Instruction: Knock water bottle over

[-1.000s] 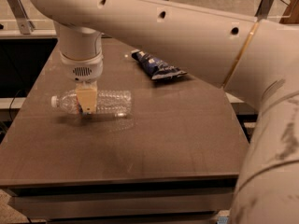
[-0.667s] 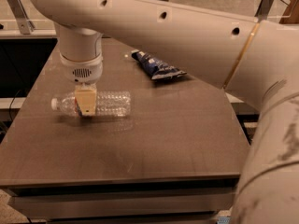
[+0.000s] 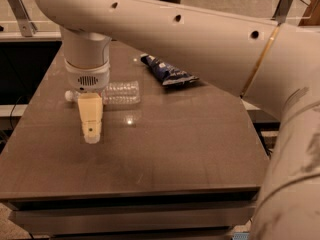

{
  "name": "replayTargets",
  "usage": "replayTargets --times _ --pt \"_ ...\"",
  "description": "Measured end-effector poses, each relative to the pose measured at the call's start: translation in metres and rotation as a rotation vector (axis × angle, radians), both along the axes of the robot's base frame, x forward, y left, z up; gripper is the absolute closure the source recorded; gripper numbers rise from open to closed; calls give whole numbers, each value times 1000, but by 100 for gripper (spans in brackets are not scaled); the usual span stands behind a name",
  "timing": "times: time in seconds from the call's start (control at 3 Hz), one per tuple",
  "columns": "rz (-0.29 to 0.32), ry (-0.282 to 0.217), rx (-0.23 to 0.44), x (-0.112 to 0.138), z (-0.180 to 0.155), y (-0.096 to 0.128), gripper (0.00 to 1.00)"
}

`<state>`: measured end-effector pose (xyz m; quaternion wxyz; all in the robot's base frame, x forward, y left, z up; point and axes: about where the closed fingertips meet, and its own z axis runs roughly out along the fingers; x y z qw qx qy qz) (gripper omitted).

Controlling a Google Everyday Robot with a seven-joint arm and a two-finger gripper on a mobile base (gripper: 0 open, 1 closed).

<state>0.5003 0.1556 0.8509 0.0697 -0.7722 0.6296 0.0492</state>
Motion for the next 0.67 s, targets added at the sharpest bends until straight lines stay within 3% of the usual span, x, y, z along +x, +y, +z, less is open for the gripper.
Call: replayTargets --times 0.67 --pt "12 15 27 -3 -2 5 0"
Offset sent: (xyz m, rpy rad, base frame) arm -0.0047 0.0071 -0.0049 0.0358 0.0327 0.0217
